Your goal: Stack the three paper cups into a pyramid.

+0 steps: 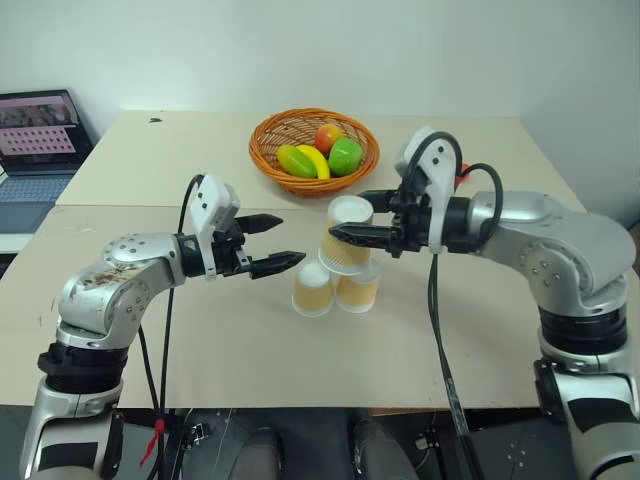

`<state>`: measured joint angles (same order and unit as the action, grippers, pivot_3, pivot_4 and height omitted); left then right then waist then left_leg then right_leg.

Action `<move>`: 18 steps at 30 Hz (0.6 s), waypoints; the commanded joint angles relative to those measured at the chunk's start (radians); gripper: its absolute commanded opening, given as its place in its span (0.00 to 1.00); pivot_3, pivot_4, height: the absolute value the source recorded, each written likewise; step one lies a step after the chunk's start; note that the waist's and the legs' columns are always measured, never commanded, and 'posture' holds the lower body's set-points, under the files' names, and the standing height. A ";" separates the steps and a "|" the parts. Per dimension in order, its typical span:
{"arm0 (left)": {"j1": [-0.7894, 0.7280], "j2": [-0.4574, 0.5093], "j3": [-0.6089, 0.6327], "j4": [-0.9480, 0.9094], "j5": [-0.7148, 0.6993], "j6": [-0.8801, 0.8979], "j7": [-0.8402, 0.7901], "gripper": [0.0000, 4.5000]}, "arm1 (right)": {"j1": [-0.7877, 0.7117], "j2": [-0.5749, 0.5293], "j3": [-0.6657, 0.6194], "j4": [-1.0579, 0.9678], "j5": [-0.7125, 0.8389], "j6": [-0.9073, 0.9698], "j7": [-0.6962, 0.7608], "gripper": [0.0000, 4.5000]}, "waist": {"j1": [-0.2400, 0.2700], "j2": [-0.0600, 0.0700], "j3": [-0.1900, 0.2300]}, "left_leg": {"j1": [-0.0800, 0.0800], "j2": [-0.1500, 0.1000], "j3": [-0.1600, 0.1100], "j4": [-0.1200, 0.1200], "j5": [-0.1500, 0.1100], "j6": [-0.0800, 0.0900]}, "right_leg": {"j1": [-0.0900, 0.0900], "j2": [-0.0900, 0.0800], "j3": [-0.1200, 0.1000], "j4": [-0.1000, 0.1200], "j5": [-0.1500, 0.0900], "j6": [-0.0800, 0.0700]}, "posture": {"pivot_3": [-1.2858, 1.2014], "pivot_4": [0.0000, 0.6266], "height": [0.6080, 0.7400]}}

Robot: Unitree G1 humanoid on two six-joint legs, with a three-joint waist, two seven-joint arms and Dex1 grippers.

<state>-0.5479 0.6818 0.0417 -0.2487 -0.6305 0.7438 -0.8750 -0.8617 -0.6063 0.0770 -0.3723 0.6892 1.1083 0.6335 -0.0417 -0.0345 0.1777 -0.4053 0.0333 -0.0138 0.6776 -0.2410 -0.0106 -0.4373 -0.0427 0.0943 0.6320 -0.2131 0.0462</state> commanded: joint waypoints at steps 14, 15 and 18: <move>-0.029 -0.010 0.001 -0.032 -0.001 -0.019 -0.008 1.00 | 0.038 0.047 0.027 -0.013 -0.053 -0.045 -0.002 0.63 | -0.001 0.000 0.000 | -0.001 0.000 0.000 0.000 0.000 0.000 | -0.001 0.000 0.000 0.000 0.000 0.000 | 0.52 0.24 0.95; -0.028 -0.009 -0.001 -0.032 0.001 -0.021 -0.010 1.00 | 0.038 0.049 0.027 -0.013 -0.055 -0.045 -0.003 0.63 | -0.001 0.000 0.000 | -0.001 0.000 0.000 0.000 0.000 0.000 | -0.001 0.000 0.000 0.000 0.000 0.000 | 0.52 0.24 0.95; -0.027 -0.008 -0.001 -0.030 0.001 -0.022 -0.011 1.00 | 0.039 0.051 0.028 -0.018 -0.057 -0.047 -0.002 0.63 | -0.001 0.000 0.000 | -0.001 0.000 0.000 0.000 0.000 0.000 | -0.001 0.000 0.000 0.000 0.000 0.000 | 0.52 0.24 0.95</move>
<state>-0.5506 0.6721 0.0294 -0.2502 -0.6285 0.7431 -0.8796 -0.8181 -0.5565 0.1195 -0.3609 0.6344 1.0922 0.6293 -0.0429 -0.0345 0.1777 -0.4060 0.0332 -0.0138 0.6776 -0.2410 -0.0106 -0.4382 -0.0427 0.0942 0.6324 -0.2128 0.0459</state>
